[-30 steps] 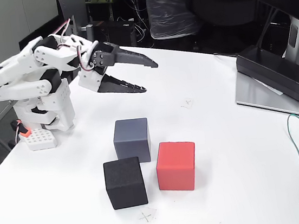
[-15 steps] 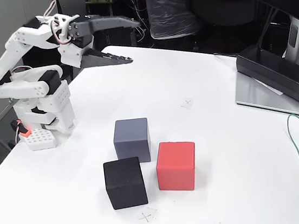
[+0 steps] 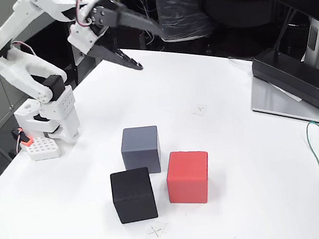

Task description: Stack the three blocks in an ordered color.

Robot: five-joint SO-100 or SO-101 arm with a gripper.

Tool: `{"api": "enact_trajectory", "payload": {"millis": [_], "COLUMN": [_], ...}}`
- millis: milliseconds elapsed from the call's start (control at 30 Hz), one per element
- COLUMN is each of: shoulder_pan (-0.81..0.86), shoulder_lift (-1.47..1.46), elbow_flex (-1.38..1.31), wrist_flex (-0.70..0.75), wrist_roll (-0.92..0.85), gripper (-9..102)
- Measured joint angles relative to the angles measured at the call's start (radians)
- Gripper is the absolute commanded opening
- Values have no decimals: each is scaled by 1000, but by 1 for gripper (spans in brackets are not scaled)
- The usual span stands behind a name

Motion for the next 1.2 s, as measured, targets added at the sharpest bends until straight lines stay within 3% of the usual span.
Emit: {"api": "enact_trajectory", "payload": {"millis": [300,533,733,967,1200], "shoulder_pan": [0,3,84,141,152], "shoulder_lift": [-291,-411,-477,-483,-483], "elbow_flex": [-187,-224,-186,-35,63], "wrist_flex": [190,327,327,155,121], "wrist_roll": [-28,-221,-267,-311,-377], "gripper": [26,26,26,26,26]}}
